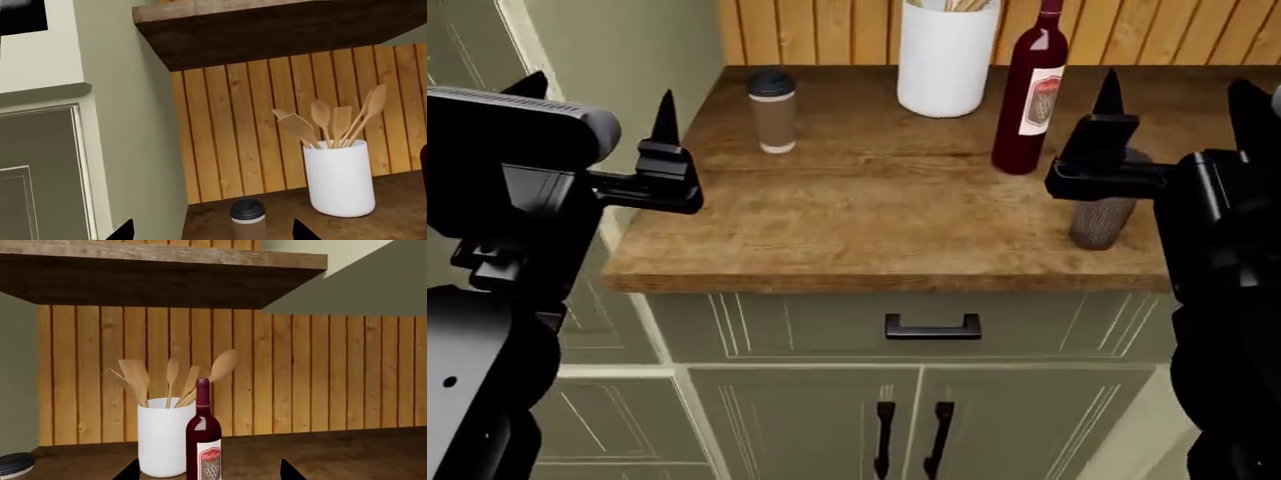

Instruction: Move the drinks to the dining counter.

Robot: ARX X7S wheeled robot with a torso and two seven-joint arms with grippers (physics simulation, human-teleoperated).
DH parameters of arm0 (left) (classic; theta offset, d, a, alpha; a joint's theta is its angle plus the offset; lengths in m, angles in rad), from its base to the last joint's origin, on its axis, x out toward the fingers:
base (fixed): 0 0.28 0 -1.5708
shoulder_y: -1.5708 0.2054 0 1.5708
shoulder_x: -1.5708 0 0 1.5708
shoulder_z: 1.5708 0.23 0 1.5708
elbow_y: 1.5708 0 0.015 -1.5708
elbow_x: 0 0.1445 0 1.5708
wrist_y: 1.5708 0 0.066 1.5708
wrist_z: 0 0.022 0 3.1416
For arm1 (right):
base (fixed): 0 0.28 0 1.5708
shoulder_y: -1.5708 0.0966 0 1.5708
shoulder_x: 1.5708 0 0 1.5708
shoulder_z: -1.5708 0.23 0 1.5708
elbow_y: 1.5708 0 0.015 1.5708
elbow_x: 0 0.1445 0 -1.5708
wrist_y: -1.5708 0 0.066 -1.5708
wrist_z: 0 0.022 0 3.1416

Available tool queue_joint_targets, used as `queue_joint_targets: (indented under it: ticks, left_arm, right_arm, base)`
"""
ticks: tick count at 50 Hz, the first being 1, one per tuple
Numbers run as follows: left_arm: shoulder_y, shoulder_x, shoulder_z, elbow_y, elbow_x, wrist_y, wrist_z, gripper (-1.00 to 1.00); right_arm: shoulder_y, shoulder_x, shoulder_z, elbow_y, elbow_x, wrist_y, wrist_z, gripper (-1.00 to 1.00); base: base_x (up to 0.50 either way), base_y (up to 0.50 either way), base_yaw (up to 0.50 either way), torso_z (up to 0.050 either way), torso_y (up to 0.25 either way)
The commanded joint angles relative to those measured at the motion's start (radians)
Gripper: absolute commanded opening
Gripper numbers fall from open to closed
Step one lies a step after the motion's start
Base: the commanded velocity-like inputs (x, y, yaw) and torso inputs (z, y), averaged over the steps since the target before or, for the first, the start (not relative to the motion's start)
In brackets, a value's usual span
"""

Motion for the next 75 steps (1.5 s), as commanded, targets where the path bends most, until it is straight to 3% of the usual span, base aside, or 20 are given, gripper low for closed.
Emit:
queue_joint_targets:
  ticks: [1,27,36,38,39,42,44,47,49,54,65,75]
  left_arm:
    - [0.003,-0.007,-0.008,0.016,-0.005,-0.011,-0.008,1.00]
    - [0.026,-0.010,-0.009,0.026,-0.018,-0.011,-0.018,1.00]
    - [0.038,-0.009,-0.007,0.021,-0.033,-0.004,-0.007,1.00]
    - [0.040,-0.011,-0.003,0.016,-0.033,0.001,-0.005,1.00]
    - [0.040,-0.012,0.000,0.014,-0.033,0.004,-0.004,1.00]
    - [0.051,-0.011,0.002,-0.004,-0.032,0.026,-0.001,1.00]
    - [0.054,-0.009,0.010,-0.018,-0.028,0.040,-0.001,1.00]
    - [0.049,-0.003,0.022,-0.039,-0.028,0.055,0.002,1.00]
    - [0.044,-0.001,0.034,-0.054,-0.024,0.065,0.002,1.00]
    - [0.043,0.003,0.053,-0.076,-0.020,0.082,0.002,1.00]
    - [0.028,0.004,0.072,-0.089,-0.023,0.085,0.000,1.00]
    - [0.029,0.005,0.081,-0.105,-0.024,0.101,-0.001,1.00]
  right_arm:
    - [0.026,0.000,0.024,-0.024,0.014,0.038,-0.001,1.00]
    - [0.030,0.009,0.044,-0.035,0.036,0.068,0.006,1.00]
    - [0.044,0.019,0.059,-0.062,0.040,0.150,0.023,1.00]
    - [0.044,0.043,0.111,-0.071,0.150,0.160,0.084,1.00]
    - [0.036,0.085,0.161,-0.073,0.300,0.160,0.198,1.00]
    - [0.048,0.272,0.374,0.040,0.750,0.158,0.648,1.00]
    - [0.001,0.376,0.350,0.120,1.050,0.048,0.948,1.00]
    - [-0.069,0.462,0.360,0.075,1.500,-0.039,1.347,1.00]
    - [-0.086,0.504,0.364,0.054,1.800,-0.084,1.391,1.00]
    - [-0.175,0.585,0.424,-0.038,1.932,-0.175,1.455,1.00]
    - [-0.260,0.620,0.496,-0.113,1.998,-0.222,1.429,1.00]
    - [-0.277,0.595,0.371,-0.080,2.013,-0.200,1.391,1.00]
  base:
    - [0.50,-0.20,0.00,0.000,0.000]
    - [0.48,-0.19,0.00,0.000,0.001]
    - [0.02,0.00,0.00,0.000,0.001]
    - [0.00,0.00,0.00,0.000,0.000]
    - [0.00,0.00,0.00,0.000,0.000]
    - [0.00,0.00,0.00,0.000,0.000]
    - [0.00,0.00,0.00,0.000,0.000]
    - [0.00,0.00,0.00,0.000,0.000]
    - [0.00,0.00,0.00,0.000,0.000]
    - [0.00,0.00,0.00,0.000,0.000]
    - [0.00,0.00,0.00,0.000,0.000]
    - [0.00,0.00,0.00,0.000,0.000]
